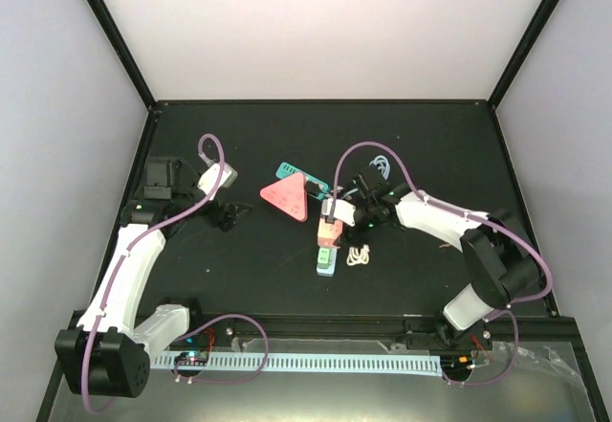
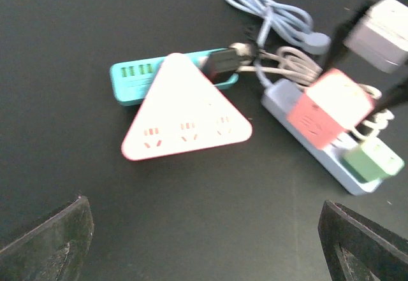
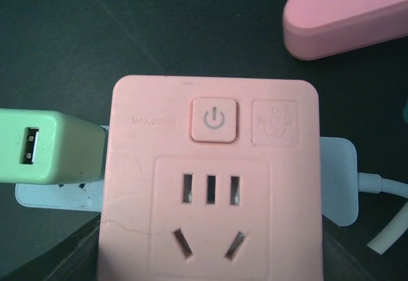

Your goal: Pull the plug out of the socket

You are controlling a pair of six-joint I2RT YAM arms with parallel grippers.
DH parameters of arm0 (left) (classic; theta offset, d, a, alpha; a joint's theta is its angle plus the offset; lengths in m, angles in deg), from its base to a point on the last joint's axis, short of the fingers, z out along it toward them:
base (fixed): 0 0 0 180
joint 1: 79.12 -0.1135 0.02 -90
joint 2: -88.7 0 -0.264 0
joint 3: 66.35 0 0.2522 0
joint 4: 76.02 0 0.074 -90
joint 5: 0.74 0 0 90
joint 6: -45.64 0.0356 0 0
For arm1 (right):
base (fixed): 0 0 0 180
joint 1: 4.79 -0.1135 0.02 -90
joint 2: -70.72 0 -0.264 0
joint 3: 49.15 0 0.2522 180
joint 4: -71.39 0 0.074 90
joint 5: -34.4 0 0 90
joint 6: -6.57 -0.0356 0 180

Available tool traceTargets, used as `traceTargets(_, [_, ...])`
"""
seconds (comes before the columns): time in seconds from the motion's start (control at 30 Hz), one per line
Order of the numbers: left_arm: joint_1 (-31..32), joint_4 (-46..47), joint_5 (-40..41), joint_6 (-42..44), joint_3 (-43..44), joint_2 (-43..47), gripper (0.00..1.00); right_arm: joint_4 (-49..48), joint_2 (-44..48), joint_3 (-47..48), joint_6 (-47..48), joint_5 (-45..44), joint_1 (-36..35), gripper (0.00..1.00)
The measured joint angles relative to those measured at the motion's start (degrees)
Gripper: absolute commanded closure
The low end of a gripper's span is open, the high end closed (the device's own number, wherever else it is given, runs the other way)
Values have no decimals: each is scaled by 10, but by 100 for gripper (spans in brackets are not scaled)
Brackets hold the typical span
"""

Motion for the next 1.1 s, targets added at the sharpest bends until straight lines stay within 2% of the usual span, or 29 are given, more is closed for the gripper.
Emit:
traceTargets(0.23, [51, -47, -23, 64, 5, -33, 1, -35, -47, 46, -85, -33, -7, 61])
traceTargets(0.53, [124, 8, 25, 27, 0, -42, 1, -59, -68, 70, -172, -80, -27, 70])
traceTargets(0.73, [176, 37, 65, 8, 0, -59, 1, -99, -87, 78, -243, -85, -29, 71])
traceTargets(0.87, [204, 56, 96, -5, -14, -69, 3, -135, -86, 64, -280, -104, -42, 65])
traceTargets(1.03, [250, 74, 138, -30, -30, -73, 14, -156, -81, 53, -308, -116, -48, 48])
traceTargets(1.1, [261, 84, 145, -41, -35, -74, 15, -163, -81, 50, -314, -118, -49, 44])
